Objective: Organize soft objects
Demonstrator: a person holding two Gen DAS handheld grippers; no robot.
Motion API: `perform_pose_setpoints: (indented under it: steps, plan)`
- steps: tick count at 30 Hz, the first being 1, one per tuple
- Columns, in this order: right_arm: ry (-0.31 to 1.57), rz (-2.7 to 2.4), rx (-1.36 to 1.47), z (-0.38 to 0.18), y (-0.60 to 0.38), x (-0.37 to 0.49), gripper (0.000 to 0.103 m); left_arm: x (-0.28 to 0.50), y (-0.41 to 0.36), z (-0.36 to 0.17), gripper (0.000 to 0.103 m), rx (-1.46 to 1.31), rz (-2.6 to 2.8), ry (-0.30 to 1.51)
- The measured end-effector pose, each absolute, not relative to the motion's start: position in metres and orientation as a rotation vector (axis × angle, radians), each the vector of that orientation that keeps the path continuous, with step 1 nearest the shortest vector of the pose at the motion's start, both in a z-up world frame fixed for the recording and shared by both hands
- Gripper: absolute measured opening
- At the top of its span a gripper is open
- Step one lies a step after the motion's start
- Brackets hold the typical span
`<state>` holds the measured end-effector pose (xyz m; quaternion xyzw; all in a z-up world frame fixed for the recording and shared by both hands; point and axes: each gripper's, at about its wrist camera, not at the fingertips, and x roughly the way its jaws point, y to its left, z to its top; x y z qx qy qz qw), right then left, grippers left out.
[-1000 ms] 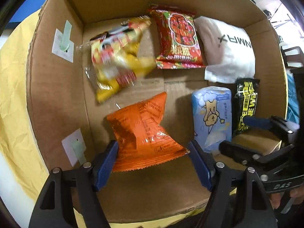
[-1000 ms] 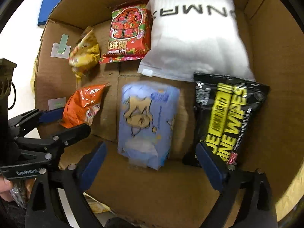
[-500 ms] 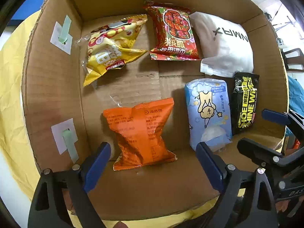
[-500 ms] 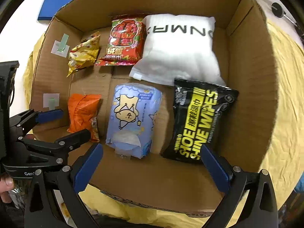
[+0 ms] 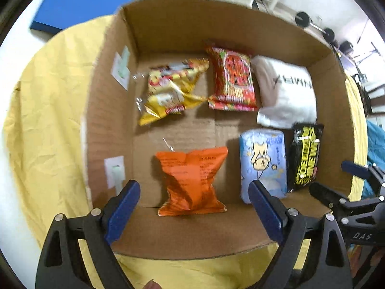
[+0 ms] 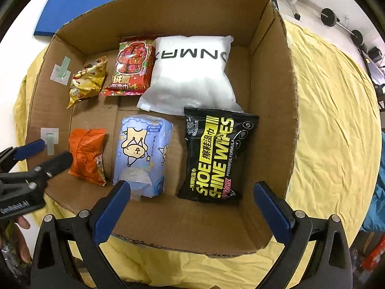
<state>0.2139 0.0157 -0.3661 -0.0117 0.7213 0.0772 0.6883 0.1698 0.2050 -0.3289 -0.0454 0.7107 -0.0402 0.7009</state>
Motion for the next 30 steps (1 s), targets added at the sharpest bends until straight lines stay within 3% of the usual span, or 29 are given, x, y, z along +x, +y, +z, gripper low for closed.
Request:
perform_pose_setpoints:
  steps: [9,30]
  plan:
    - [1.551,0.160,-0.005,-0.330,0.010,0.205,0.103,0.171,0.207,-0.277,0.092,-0.082,-0.028,1.467]
    - [1.281,0.204,0.044,-0.130,-0.015,0.126,0.103,0.112,0.175,-0.109,0.092,-0.076,0.004,1.182]
